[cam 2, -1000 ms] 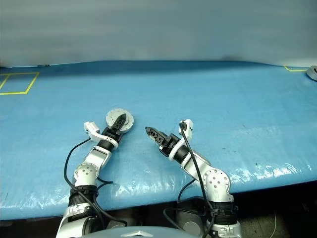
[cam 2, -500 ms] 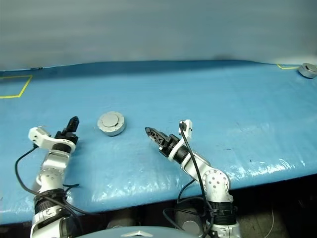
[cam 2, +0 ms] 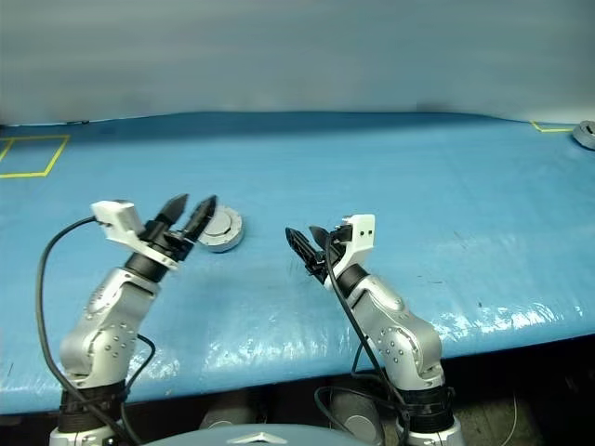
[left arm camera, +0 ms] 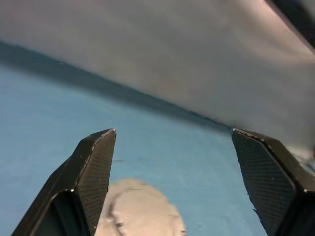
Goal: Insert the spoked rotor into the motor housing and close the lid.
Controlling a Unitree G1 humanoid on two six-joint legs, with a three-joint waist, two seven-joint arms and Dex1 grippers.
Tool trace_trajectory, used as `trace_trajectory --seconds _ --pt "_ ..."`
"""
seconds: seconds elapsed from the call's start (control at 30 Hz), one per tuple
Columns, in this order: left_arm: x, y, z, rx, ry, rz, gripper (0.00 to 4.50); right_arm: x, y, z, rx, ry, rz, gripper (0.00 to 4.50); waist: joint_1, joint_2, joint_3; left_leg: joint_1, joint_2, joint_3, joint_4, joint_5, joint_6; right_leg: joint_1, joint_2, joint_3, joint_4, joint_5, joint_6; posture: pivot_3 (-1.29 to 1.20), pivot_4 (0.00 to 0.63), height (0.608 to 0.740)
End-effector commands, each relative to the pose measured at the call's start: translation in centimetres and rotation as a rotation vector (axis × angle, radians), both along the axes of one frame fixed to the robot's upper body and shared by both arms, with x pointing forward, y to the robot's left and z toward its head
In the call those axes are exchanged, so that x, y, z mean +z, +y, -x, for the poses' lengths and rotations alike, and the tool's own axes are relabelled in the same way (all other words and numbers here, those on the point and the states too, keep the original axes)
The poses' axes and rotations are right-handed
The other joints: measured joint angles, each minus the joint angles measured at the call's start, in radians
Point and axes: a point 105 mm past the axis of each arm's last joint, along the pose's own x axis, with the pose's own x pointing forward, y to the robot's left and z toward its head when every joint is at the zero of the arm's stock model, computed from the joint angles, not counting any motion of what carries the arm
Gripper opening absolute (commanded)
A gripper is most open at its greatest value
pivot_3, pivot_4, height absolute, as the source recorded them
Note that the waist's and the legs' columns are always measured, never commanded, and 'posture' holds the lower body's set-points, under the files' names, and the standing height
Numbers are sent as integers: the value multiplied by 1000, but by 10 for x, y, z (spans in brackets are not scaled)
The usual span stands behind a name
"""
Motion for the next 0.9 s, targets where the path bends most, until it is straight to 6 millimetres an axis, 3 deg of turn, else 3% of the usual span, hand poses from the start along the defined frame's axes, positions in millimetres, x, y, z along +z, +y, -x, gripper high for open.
trace_trajectory --seconds 0.03,0.13,0.27,0.43,0.9 --pt "-14 -39 17 -112 -46 -199 4009 0 -7 9 -57 -168 280 3089 0 0 0 1 0 1 -1 0 0 0 0 0 0 -1 -1 0 150 740" --pt "-38 -42 13 -52 -12 -268 4009 -24 -17 11 -118 -168 414 3089 2 0 0 1 1 2 -3 1 -2 -2 2 -1 2 -2 -3 0 150 740" --pt "-56 -37 10 46 24 -260 4009 -43 -28 13 -219 -136 441 3089 2 0 0 1 3 1 -2 2 -3 -1 4 -1 2 -5 1 0 150 740" --pt "-65 -25 9 137 35 -305 4009 -45 -36 12 -312 -118 412 3089 4 -1 1 0 3 0 1 1 -2 -1 2 -1 2 -4 3 0 150 740" --pt "-67 -27 11 117 10 -305 4009 -42 -41 5 -333 -146 455 3089 11 -1 1 0 2 -1 1 1 -1 0 1 -1 2 -4 3 0 150 740"
